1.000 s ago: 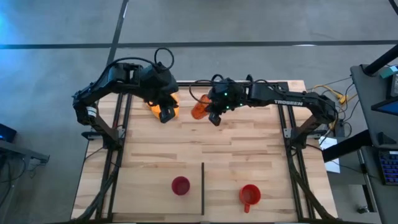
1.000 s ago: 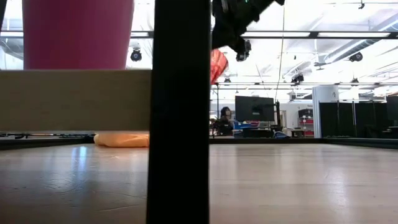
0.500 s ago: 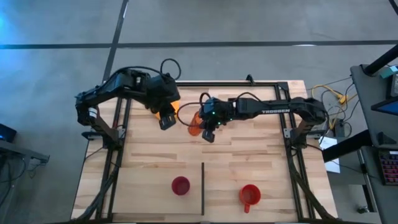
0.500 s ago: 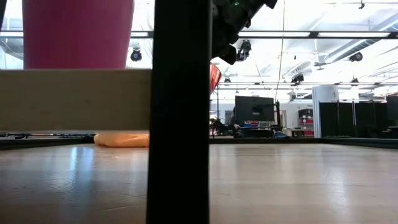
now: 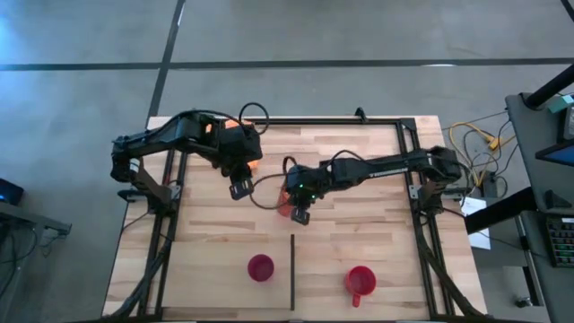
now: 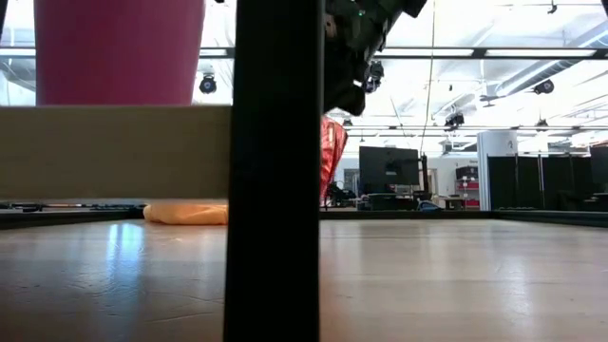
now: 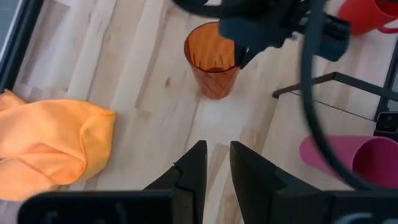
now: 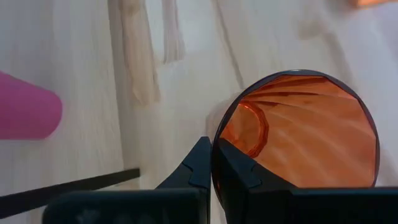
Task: Stack small to large cups/mugs on shelf
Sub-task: Put the orange cup on the shelf
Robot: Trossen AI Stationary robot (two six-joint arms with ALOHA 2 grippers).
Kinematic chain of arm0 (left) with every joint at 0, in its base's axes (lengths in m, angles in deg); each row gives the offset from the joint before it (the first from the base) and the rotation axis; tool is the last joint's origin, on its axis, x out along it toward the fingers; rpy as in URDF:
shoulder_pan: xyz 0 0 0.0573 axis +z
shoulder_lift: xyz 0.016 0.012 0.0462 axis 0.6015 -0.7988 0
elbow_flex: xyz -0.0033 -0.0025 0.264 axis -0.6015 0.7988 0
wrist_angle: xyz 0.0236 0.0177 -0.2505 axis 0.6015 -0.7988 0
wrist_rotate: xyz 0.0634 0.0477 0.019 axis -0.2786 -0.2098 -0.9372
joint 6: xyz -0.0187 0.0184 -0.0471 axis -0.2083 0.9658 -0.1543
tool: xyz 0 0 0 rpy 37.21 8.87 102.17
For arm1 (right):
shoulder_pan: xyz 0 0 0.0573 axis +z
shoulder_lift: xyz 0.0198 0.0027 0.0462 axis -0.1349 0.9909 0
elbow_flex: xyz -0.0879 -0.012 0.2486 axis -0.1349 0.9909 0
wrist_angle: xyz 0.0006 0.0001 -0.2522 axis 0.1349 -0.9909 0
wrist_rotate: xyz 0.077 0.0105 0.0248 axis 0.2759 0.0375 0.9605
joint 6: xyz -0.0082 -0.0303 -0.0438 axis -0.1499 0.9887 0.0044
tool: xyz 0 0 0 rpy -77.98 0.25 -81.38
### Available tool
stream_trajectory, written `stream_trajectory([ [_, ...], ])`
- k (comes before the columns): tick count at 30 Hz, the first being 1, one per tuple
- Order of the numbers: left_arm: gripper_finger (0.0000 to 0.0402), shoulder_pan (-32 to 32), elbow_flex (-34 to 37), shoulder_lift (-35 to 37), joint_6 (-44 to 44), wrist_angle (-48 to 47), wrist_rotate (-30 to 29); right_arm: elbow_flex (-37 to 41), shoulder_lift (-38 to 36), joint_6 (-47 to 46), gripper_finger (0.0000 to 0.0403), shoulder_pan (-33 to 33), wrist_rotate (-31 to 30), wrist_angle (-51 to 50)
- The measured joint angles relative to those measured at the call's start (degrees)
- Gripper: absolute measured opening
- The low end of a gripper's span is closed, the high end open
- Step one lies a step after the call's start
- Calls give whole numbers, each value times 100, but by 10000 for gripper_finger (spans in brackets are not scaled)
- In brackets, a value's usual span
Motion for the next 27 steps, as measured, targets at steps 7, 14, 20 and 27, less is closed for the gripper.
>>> stream_trajectory([
  [7, 56, -79, 0, 9, -2, 0, 1, -177, 242, -23, 9, 23, -10, -22],
  [14, 56, -79, 0, 13, -2, 6, 0, -188, 247, -276, 25, 26, 326, -8],
  [20, 56, -79, 0, 13, -11, 14, 0, -184, 370, -298, 54, 26, 344, 18],
  [27, 56, -82, 0, 13, -13, 53, 0, -179, 423, -339, 86, 50, 343, 361],
])
